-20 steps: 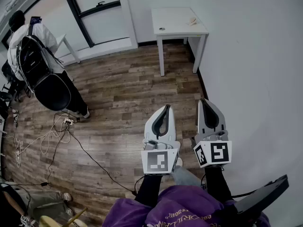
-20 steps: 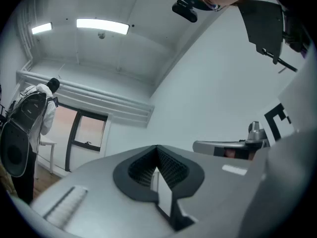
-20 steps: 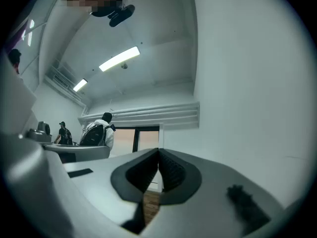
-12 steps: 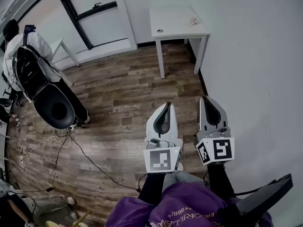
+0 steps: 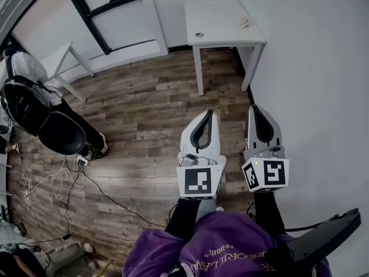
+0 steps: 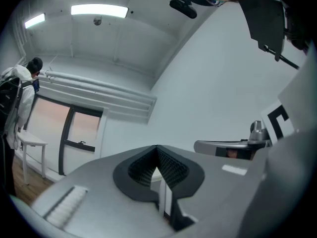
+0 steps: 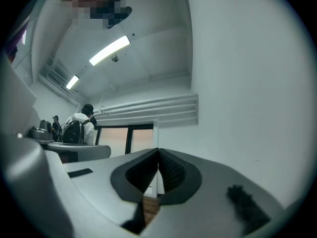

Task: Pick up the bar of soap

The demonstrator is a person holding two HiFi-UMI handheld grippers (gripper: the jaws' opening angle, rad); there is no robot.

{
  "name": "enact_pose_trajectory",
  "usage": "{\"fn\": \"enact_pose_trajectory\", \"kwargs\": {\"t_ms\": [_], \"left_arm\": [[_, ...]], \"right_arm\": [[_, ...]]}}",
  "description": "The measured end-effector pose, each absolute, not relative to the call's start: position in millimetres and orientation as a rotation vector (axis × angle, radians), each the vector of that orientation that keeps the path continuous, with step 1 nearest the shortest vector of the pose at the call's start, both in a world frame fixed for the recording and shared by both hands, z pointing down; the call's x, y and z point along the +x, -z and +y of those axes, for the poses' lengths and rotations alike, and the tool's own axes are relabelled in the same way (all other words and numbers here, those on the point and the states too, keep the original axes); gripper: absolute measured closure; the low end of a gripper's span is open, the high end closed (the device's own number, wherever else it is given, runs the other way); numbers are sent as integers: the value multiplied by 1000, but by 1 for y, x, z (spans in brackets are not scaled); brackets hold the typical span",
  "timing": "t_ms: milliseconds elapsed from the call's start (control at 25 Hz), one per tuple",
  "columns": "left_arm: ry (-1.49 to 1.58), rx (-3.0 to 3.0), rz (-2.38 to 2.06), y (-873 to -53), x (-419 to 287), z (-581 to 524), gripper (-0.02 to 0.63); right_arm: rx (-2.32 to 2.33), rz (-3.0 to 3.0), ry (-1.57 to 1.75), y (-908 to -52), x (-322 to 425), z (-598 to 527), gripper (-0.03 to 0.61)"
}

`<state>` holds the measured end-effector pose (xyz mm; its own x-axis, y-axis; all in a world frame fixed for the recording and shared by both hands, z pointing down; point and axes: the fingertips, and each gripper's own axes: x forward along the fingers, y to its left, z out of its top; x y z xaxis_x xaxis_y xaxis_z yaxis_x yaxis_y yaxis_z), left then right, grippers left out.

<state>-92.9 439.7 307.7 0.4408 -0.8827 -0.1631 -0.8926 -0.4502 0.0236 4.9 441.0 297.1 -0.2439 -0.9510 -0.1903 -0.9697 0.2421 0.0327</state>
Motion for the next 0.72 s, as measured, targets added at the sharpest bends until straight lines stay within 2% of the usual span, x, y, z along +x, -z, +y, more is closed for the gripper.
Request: {"fn": "enact_pose_trajectory", "kwargs": {"t_ms": [440, 720], "left_arm": [[-230, -2683, 1530, -299, -96, 276, 609], [-198, -2764, 1485, -321, -66, 203, 609]], "right_arm": [[-1907, 2302, -247, -284, -7, 285, 569], [-1999, 2289, -215, -302, 24, 215, 569]]}}
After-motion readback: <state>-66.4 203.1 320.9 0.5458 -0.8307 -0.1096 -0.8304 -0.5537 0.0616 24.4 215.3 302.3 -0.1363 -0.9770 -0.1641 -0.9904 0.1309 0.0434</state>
